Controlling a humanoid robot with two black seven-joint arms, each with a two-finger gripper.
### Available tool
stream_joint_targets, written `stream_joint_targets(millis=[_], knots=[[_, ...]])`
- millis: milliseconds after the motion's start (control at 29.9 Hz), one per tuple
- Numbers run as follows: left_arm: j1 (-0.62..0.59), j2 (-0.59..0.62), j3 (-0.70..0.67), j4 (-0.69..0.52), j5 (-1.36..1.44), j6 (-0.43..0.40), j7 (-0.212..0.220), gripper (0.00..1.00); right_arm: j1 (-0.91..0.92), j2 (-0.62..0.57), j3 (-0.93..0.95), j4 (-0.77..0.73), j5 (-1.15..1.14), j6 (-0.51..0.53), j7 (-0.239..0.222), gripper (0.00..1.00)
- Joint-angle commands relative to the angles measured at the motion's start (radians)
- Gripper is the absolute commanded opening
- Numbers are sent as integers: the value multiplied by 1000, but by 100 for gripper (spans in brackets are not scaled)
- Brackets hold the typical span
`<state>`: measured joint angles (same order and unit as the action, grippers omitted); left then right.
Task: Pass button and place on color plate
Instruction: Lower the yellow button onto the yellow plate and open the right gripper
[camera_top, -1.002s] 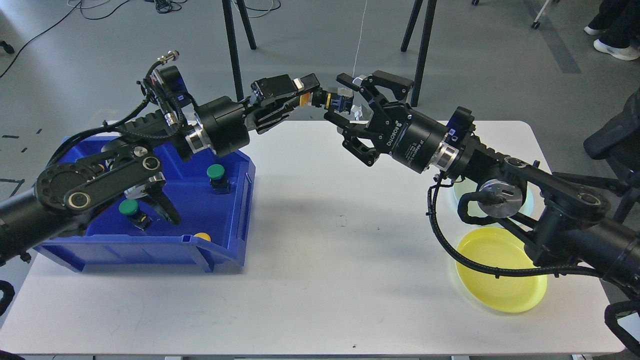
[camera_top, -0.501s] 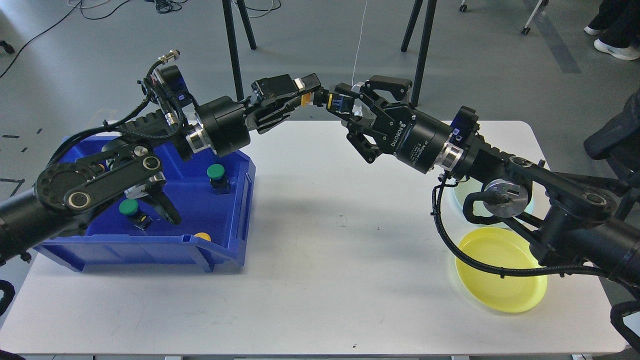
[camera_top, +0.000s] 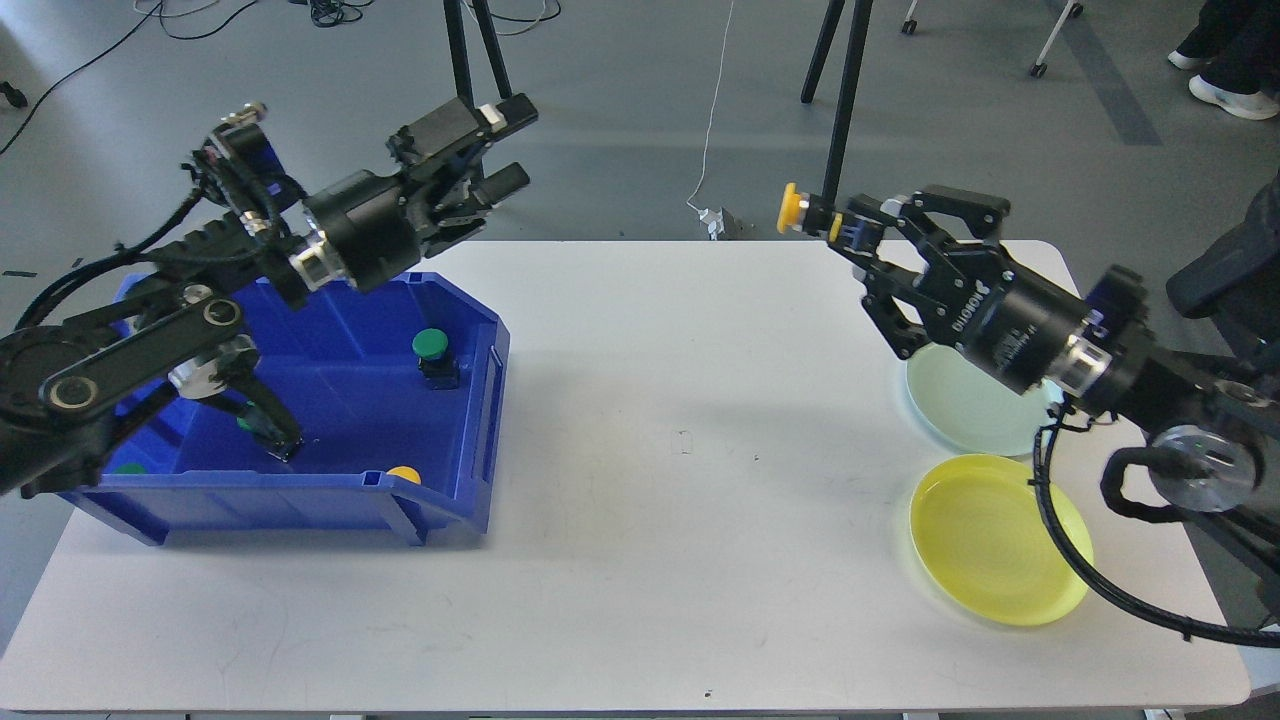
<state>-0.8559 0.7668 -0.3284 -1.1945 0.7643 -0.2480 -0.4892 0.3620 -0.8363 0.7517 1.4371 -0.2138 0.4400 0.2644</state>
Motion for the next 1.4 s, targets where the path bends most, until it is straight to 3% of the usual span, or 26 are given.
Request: stream_joint_targets(millis=[0, 134, 267, 501, 668, 1203, 1303, 1370], knots=[[20, 172, 66, -43, 275, -7, 0, 99, -265, -116, 101, 14, 19, -3, 13, 0], [29, 242, 85, -31, 730, -8, 0, 99, -458, -124, 140, -7, 143, -3, 29, 0], [44, 247, 120, 58, 909, -10, 0, 99, -531, -107, 129, -38, 258, -3, 39, 0], [43, 195, 196, 286, 984, -11, 0, 99, -538, 32, 124, -118, 314, -64, 24, 0], [44, 95, 227, 410, 984, -10, 0, 99, -529, 51, 118, -126, 312, -121, 22, 0], [47, 31, 233, 455, 975, -11, 0, 98, -520, 118, 80, -185, 309, -167, 13, 3], [49, 16, 233, 486, 980, -11, 0, 97, -519, 118, 83, -175, 310, -158, 16, 7], [49, 9, 233, 492, 981, -11, 0, 96, -517, 123, 90, -173, 312, -156, 19, 21]])
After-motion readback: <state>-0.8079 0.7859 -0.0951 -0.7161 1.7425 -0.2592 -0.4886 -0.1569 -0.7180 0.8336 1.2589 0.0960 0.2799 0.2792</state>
